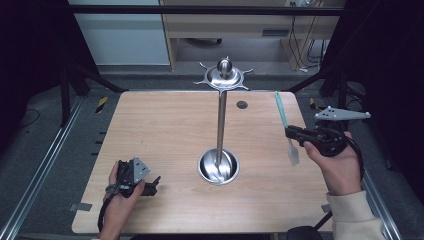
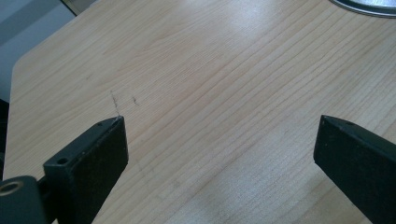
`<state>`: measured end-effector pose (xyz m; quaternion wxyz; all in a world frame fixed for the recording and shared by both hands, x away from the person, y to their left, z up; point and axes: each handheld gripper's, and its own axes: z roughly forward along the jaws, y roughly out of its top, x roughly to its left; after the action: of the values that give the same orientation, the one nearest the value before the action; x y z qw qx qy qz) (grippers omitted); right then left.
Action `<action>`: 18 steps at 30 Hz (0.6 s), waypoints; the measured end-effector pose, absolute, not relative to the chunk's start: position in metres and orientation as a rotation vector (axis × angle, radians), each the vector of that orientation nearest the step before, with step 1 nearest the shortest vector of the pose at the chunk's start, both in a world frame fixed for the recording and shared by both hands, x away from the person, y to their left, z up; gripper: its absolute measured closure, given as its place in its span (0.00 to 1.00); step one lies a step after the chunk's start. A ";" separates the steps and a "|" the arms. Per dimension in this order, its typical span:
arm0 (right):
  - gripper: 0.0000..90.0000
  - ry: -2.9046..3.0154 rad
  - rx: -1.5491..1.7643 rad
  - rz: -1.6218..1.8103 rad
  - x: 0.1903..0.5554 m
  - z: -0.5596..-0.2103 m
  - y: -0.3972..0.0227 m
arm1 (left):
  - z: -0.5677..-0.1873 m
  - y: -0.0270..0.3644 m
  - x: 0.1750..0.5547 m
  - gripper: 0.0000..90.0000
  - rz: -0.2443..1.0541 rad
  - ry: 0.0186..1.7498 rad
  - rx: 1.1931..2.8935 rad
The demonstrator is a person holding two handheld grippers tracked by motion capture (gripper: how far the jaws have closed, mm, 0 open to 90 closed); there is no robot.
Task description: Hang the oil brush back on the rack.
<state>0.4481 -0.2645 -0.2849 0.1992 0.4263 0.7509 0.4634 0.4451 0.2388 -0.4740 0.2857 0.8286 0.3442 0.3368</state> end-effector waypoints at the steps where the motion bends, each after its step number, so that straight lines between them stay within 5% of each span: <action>1: 0.91 2.095 1.186 1.302 0.446 -0.284 -0.266 | -0.474 0.239 0.445 0.03 0.901 0.920 2.215; 18: 0.91 2.040 1.126 1.370 0.427 -0.271 -0.268 | -0.474 0.239 0.445 0.03 0.905 0.918 2.222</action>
<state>0.4275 -0.2679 -0.2711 0.2173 0.4067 0.7366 0.4948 0.4450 0.2393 -0.4737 0.2823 0.8297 0.3429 0.3380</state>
